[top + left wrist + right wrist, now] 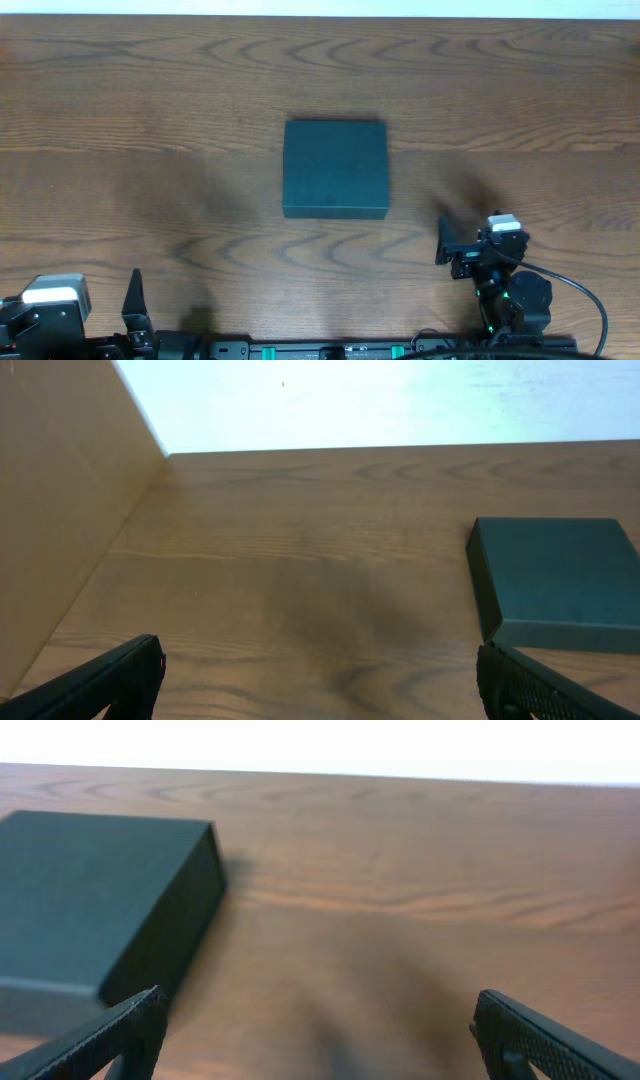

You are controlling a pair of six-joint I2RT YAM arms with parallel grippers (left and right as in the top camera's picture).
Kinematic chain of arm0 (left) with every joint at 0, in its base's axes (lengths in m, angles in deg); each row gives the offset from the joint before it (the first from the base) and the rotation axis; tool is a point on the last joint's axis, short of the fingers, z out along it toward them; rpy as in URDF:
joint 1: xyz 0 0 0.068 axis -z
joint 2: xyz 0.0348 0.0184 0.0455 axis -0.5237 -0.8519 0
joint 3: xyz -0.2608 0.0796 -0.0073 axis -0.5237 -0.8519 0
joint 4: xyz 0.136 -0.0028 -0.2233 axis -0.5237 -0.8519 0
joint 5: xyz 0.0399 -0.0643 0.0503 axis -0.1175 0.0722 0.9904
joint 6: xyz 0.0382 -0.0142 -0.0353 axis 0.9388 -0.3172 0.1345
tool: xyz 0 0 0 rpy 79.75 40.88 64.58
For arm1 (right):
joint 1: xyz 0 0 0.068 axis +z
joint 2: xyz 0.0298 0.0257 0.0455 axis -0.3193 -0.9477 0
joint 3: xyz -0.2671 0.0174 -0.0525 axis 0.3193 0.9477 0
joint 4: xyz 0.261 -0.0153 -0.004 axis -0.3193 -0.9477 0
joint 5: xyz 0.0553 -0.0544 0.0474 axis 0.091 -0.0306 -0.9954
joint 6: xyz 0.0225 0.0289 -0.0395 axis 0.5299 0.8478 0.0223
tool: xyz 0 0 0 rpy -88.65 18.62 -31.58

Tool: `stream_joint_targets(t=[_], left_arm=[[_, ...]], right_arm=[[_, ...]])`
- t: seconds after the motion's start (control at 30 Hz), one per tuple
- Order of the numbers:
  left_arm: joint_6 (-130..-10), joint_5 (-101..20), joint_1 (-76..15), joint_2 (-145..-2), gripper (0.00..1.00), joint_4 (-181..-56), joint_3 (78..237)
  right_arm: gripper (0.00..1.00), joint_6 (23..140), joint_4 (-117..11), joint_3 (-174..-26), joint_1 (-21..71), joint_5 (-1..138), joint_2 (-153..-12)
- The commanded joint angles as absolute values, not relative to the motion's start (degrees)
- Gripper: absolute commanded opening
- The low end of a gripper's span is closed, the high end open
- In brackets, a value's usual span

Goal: Pack container

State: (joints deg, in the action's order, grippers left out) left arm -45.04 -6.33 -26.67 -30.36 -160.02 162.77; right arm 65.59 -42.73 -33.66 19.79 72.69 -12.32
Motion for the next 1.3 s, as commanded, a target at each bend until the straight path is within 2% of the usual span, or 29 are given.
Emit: stream_joint_targets(t=[0.0,0.2,0.67,1.27], left_arm=[[-45.2,-5.7,-27.0,-30.5,0.98,-159.8,162.9],[-45.2,-5.7,-27.0,-30.5,0.98,-159.8,162.9],[-45.1,-5.7,-27.0,-30.5,0.98,-159.8,162.9],[-45.2,-5.7,-27.0,-30.5,0.98,-159.8,162.9]], right_arm=[[0.99,61.2,-38.2,-33.1,19.2,79.0,-11.8],[0.99,61.2,-23.9,-33.1,19.2,81.0,-11.8],[0.99,61.2,-24.2,-26.7,19.2,81.0,-11.8],[0.99,61.2,-23.9,-26.5,19.2,81.0,-11.8]])
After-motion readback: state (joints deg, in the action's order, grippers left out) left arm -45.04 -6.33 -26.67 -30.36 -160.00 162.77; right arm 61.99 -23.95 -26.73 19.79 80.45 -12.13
